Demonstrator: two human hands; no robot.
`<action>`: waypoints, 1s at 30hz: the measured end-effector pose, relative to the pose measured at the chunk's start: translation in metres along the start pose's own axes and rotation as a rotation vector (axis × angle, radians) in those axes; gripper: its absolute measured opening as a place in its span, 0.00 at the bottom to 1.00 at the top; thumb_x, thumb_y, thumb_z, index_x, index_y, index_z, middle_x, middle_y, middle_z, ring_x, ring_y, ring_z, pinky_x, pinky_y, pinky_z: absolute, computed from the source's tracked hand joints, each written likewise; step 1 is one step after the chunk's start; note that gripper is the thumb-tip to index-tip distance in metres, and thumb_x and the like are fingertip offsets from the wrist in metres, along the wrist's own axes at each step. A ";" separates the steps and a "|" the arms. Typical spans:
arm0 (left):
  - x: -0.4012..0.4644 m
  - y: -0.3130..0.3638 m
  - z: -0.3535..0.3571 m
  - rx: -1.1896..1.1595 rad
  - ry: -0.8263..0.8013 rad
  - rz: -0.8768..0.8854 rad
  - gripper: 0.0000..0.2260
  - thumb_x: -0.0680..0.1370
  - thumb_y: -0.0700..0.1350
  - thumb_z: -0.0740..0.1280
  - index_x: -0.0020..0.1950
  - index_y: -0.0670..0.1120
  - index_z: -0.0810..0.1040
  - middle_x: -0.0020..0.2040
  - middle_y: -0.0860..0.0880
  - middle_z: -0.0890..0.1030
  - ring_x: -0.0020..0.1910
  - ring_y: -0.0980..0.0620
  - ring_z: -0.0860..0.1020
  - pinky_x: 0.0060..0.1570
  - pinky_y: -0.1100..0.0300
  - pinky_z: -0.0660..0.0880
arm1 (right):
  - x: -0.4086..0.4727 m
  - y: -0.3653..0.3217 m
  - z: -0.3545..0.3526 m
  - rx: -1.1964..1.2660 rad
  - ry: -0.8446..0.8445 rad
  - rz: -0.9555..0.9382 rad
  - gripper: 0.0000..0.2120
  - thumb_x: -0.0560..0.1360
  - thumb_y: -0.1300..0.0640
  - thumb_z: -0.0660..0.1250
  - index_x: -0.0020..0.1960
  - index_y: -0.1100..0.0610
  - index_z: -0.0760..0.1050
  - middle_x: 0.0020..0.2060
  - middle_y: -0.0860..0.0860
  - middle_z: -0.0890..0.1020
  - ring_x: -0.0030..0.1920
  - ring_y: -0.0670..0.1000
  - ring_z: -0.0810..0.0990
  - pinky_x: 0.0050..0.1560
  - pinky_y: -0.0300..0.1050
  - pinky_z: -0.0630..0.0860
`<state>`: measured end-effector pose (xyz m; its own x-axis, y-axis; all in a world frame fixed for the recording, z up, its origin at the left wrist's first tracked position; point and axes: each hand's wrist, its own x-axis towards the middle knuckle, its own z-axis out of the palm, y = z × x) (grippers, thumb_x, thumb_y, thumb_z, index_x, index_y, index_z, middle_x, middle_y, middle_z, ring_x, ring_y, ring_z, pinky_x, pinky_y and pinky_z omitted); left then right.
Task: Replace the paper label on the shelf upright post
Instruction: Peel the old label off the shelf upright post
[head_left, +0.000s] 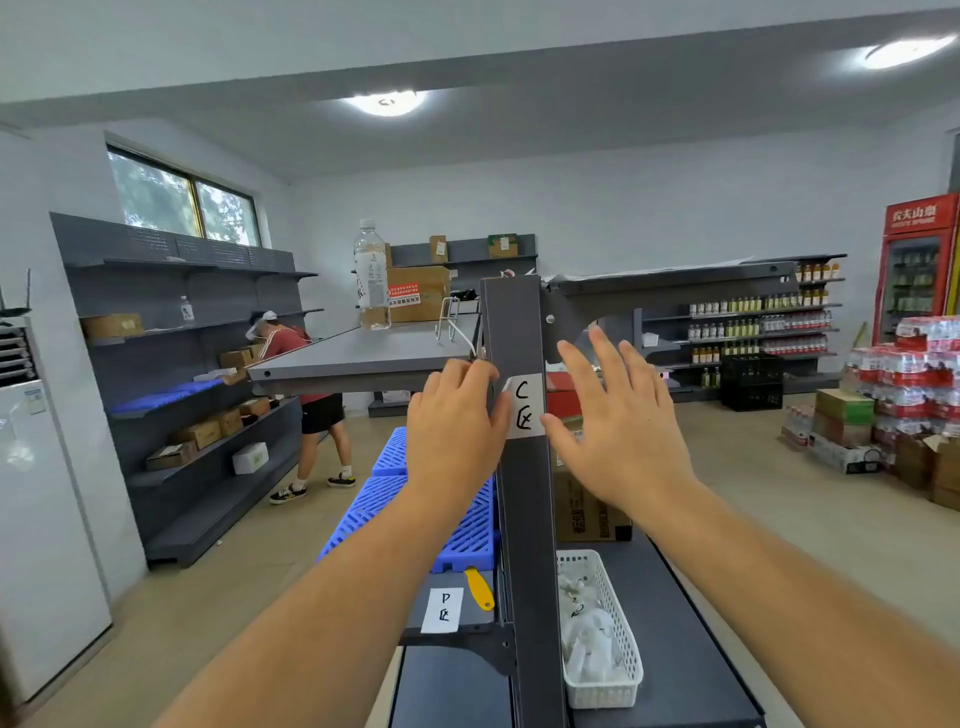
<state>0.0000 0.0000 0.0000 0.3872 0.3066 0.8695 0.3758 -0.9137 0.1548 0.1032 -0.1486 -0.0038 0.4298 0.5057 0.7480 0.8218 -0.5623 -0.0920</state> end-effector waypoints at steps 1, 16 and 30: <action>0.001 0.000 0.002 -0.013 -0.003 -0.002 0.10 0.81 0.54 0.65 0.57 0.50 0.78 0.54 0.50 0.80 0.51 0.49 0.76 0.50 0.55 0.74 | 0.000 0.000 0.001 0.001 -0.009 -0.004 0.37 0.79 0.35 0.59 0.83 0.46 0.53 0.84 0.53 0.54 0.83 0.61 0.54 0.79 0.63 0.57; 0.010 0.007 0.013 -0.052 -0.045 -0.097 0.10 0.82 0.54 0.63 0.50 0.49 0.79 0.47 0.50 0.79 0.48 0.51 0.74 0.46 0.59 0.76 | 0.001 0.005 0.002 -0.006 0.019 -0.010 0.35 0.79 0.36 0.59 0.81 0.47 0.56 0.83 0.53 0.57 0.81 0.60 0.59 0.77 0.60 0.61; 0.001 0.021 -0.001 -0.065 -0.124 -0.097 0.07 0.83 0.49 0.63 0.52 0.47 0.78 0.50 0.49 0.79 0.50 0.50 0.74 0.52 0.54 0.78 | 0.000 0.009 0.005 0.080 0.005 0.008 0.33 0.79 0.38 0.60 0.80 0.46 0.57 0.80 0.53 0.61 0.78 0.58 0.64 0.71 0.58 0.70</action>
<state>0.0074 -0.0188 0.0044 0.4543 0.4209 0.7852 0.3626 -0.8924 0.2686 0.1123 -0.1509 -0.0079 0.4348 0.4983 0.7501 0.8458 -0.5119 -0.1502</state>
